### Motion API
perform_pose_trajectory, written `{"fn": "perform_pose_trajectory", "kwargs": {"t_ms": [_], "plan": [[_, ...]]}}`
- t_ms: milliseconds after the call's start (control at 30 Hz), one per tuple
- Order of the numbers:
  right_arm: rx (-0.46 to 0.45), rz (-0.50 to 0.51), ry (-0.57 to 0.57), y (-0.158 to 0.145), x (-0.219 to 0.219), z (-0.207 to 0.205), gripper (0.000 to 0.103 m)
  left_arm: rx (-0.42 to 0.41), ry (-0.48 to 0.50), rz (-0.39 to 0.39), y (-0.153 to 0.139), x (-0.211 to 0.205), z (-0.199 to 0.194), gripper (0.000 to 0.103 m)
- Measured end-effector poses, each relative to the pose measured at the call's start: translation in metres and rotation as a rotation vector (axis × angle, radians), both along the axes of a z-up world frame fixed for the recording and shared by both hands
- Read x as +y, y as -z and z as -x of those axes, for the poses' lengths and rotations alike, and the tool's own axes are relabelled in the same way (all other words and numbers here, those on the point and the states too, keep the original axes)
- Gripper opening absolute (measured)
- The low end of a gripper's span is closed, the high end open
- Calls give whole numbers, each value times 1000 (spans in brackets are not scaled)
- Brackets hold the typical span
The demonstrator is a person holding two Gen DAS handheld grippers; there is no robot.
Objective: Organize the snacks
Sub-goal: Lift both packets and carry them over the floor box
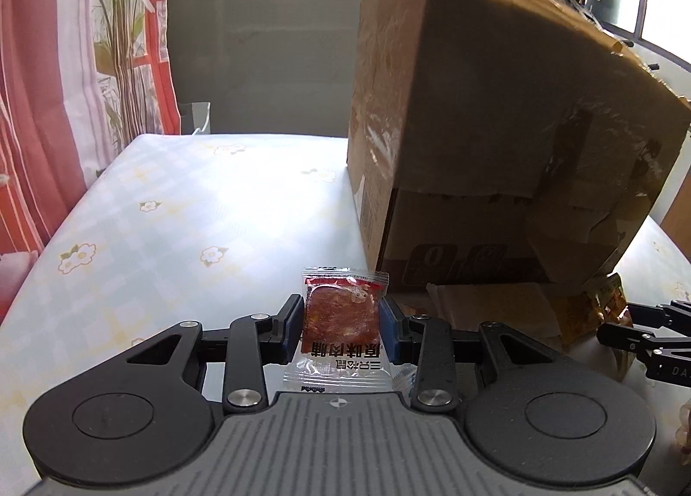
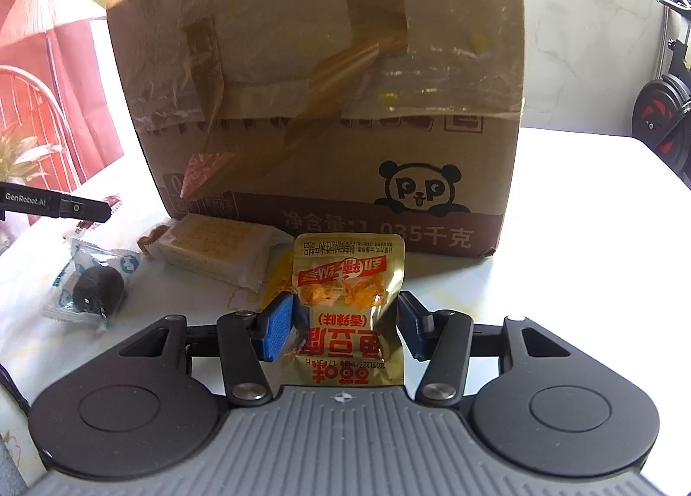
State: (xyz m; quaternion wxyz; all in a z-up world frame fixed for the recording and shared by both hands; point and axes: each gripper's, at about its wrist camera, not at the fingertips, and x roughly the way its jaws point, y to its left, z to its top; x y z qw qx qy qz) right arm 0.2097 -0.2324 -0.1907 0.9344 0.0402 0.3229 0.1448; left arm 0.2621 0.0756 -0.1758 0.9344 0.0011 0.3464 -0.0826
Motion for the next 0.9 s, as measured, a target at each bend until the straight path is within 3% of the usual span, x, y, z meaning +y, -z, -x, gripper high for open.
{"fn": "perform_pose_trajectory", "kwargs": {"t_ms": [300,533,733,900], "plan": [[-103,-38,-10,-35,-9,16,55,-81,-31,22,-31,0,11,40],[-247,-46,-55,-86,-17,22,55,-247,12,13,-84,-19,34,40],[-398,-93,-62,-144,-32,7,55,-376,71,46,-135,-50,28,40],[-470,-83,-24,-174,-35,-33,55,-438,146,61,-163,-87,1,40]]}}
